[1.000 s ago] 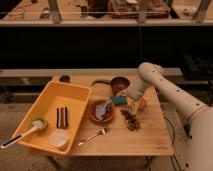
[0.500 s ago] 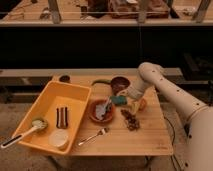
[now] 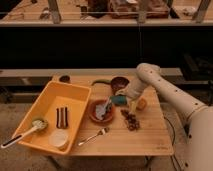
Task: Wipe purple bowl with sponge
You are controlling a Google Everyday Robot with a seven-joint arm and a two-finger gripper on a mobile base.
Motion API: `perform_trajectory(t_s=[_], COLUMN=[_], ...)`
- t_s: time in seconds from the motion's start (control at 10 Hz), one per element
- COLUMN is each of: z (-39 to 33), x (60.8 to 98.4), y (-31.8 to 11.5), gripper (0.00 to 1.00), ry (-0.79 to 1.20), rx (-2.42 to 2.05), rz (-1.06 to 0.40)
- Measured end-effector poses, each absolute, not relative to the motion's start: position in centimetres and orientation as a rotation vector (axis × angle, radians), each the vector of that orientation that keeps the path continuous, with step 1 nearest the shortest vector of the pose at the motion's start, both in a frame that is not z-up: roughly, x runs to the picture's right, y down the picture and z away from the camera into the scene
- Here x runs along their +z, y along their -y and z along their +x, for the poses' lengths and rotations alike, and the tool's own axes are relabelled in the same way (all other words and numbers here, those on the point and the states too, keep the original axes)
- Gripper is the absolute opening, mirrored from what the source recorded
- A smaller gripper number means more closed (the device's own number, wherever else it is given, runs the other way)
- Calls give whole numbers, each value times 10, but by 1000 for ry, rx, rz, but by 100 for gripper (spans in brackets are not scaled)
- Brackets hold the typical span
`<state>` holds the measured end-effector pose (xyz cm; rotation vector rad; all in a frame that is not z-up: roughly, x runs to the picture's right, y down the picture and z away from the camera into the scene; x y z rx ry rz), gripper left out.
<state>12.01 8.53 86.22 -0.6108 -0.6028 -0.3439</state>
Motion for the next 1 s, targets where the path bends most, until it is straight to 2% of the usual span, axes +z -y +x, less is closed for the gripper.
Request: perform_trajectory(t_s=[0.5,1.0], z=[139,116], x=[885,861], y=[-95,-82], gripper=[80,80], ry=[651,764], rx=[-196,-153], rz=[-595,-606])
